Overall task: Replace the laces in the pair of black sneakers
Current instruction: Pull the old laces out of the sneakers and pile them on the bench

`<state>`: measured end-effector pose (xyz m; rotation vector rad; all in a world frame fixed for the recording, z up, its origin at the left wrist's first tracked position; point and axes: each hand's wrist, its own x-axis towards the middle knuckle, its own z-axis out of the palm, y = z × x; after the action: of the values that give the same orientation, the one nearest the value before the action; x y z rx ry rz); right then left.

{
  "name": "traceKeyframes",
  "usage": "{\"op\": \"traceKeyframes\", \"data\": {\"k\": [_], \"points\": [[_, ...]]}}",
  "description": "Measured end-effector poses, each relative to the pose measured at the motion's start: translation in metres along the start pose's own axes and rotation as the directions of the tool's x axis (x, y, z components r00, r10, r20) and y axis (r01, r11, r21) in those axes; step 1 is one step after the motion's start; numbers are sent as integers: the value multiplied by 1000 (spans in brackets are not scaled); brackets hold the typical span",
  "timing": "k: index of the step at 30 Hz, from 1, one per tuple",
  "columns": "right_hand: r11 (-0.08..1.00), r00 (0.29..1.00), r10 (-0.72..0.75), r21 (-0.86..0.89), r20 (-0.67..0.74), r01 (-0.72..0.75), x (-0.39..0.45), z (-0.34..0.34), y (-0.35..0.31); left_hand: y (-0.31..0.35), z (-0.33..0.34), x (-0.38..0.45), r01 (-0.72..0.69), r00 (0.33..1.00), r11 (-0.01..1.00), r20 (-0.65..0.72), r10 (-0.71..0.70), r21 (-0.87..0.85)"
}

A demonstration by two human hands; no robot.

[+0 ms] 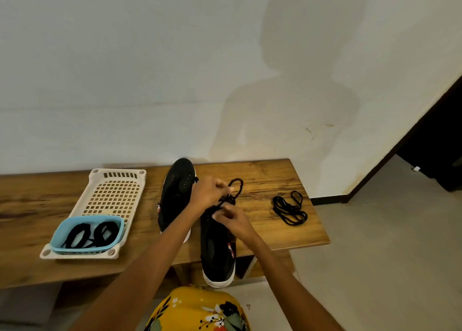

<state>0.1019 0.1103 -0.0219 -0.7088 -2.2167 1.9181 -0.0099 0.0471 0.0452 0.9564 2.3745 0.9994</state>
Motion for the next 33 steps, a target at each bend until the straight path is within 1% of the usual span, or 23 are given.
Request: {"op": "traceKeyframes", "data": {"k": [1,2,3,4,5,6,7,8,10,13,15,18,20,22,24,25,26,29,30,31,33], "points": [[999,999,-30,-44,-17,29,0,4,1,8,-1,1,21,999,988,28,-17,-150],[997,997,-46,-59,-58,43,0,7,0,13,-2,2,40,998,964,48,-28,-262],[998,993,-43,-58,-109,37,0,8,-1,16,-1,1,52,998,943,61,-34,-330],[999,988,-34,-40,-151,28,0,9,-3,15,0,-1,57,997,941,76,-34,-332],[1000,984,-18,-26,-179,13,0,8,-4,10,2,-2,51,995,966,100,-27,-251],[1000,981,-6,1,-193,6,-2,7,-5,2,4,-3,42,990,995,134,-30,-86],[999,979,3,36,-204,4,-3,5,-6,-7,7,-5,36,984,996,170,-49,83],[997,977,12,77,-213,4,-3,3,-7,-17,9,-7,47,976,981,199,-85,186],[991,971,28,135,-236,4,-3,-4,-12,-32,11,-13,72,959,967,249,-134,246],[972,951,24,231,-308,50,0,-18,-31,-46,12,-14,-46,951,955,305,-47,291],[949,928,19,300,-373,102,5,-31,-52,-51,13,-14,-82,950,964,312,-1,255],[873,890,12,439,-456,213,11,-54,-84,-54,17,-16,-84,967,980,253,36,182],[813,875,10,513,-485,275,14,-64,-96,-56,18,-18,-87,977,986,203,56,144],[711,858,31,614,-513,342,13,-70,-103,-59,18,-22,-67,985,995,164,55,68],[565,823,97,712,-560,417,14,-77,-110,-64,17,-25,-8,991,999,136,14,-50],[517,807,134,735,-575,438,14,-82,-113,-65,16,-25,18,992,995,126,-6,-96],[499,795,165,745,-583,443,14,-88,-116,-66,16,-25,32,992,993,123,-19,-111],[475,789,211,766,-577,433,16,-104,-118,-64,18,-23,59,989,994,143,-45,-95],[486,792,216,767,-571,420,17,-107,-118,-64,19,-22,59,989,996,140,-49,-69],[526,800,209,754,-563,393,16,-108,-117,-63,20,-21,49,990,998,134,-45,-25],[699,816,193,660,-544,275,17,-106,-110,-60,23,-19,14,992,995,126,-27,103]]}}
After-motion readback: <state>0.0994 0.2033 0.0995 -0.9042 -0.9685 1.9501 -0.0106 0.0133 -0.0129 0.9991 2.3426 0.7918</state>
